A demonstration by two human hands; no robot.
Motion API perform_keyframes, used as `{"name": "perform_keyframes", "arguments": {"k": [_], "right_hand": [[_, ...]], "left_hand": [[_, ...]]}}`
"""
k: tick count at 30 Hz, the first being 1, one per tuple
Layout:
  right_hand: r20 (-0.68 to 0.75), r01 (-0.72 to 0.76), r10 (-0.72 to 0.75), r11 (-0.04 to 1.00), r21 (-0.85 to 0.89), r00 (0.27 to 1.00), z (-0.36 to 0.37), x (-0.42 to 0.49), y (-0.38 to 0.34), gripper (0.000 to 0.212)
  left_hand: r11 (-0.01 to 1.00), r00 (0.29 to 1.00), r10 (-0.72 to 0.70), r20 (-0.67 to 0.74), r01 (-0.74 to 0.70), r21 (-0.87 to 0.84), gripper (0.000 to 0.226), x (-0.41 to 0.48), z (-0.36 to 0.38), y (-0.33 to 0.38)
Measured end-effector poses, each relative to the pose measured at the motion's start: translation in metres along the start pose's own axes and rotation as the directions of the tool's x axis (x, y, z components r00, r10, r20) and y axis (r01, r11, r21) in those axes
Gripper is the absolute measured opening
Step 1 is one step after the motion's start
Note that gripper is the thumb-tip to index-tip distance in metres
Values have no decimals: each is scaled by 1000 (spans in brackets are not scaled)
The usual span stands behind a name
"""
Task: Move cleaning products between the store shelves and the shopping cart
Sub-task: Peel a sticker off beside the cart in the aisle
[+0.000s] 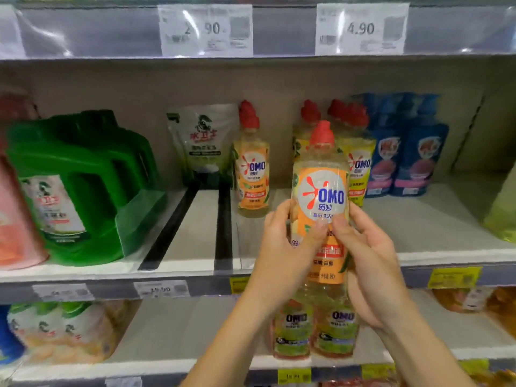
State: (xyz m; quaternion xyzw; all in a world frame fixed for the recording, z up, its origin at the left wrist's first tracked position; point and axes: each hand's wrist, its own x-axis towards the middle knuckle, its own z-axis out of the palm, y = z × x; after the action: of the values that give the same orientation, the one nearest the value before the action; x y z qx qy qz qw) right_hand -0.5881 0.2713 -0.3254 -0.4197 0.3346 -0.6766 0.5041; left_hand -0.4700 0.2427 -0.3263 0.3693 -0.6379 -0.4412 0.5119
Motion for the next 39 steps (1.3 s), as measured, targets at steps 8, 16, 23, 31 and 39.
{"name": "perform_keyframes", "arguments": {"k": [8, 16, 23, 31, 39], "right_hand": [[69, 131, -119, 969, -208, 990, -5, 65, 6, 61], [272, 153, -51, 917, -369, 961, -18, 82, 22, 62], [387, 187, 31, 839, -511, 921, -25, 92, 15, 59], [461, 239, 53, 799, -551, 886, -10, 112, 32, 65], [442, 328, -36, 724, -607, 896, 13, 142, 50, 57]], "left_hand": [[995, 996, 87, -15, -86, 42, 45, 50, -11, -9], [941, 977, 65, -202, 7, 339, 15, 43, -7, -34], [848, 871, 354, -342, -144, 510, 61, 25, 3, -32], [819, 882, 343, -324, -111, 563, 53, 18, 19, -38], [777, 943, 161, -292, 61, 627, 80, 36, 9, -39]]}}
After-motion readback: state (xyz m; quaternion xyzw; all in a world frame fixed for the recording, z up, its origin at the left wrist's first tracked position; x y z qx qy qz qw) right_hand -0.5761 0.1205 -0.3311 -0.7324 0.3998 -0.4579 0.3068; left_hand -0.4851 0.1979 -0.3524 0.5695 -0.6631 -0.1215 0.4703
